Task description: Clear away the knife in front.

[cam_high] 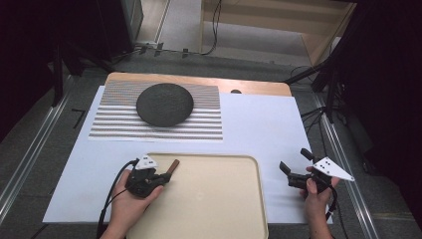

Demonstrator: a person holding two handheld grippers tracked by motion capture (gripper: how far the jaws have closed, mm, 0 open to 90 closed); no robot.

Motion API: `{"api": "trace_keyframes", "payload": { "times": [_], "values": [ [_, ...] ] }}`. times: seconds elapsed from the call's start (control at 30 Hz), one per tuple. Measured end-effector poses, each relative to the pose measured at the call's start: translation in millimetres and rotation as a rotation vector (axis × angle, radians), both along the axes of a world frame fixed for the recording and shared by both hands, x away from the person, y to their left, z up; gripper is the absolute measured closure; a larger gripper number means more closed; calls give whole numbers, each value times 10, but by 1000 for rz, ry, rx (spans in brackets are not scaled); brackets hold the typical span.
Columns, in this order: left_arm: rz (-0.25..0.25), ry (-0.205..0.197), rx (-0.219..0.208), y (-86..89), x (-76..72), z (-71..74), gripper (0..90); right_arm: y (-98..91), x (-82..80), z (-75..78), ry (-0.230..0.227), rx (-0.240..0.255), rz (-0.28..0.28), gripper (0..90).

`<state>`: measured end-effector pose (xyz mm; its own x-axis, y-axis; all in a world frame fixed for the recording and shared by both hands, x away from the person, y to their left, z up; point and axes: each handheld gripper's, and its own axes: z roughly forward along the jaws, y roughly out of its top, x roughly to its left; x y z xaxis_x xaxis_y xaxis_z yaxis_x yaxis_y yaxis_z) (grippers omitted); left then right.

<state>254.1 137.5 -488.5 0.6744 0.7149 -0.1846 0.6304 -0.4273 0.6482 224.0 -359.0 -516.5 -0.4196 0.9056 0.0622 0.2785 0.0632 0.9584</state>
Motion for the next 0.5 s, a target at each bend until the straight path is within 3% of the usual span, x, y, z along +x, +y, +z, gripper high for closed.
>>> {"api": "trace_keyframes", "payload": {
  "times": [0.17,0.5],
  "values": [
    [41,16,68,39,67,-47,900,-3,-3,-1,0,1,-4,2],
    [85,29,44,418,75,-41,900,1,2,-2,0,-2,-4,2]
  ]
}}
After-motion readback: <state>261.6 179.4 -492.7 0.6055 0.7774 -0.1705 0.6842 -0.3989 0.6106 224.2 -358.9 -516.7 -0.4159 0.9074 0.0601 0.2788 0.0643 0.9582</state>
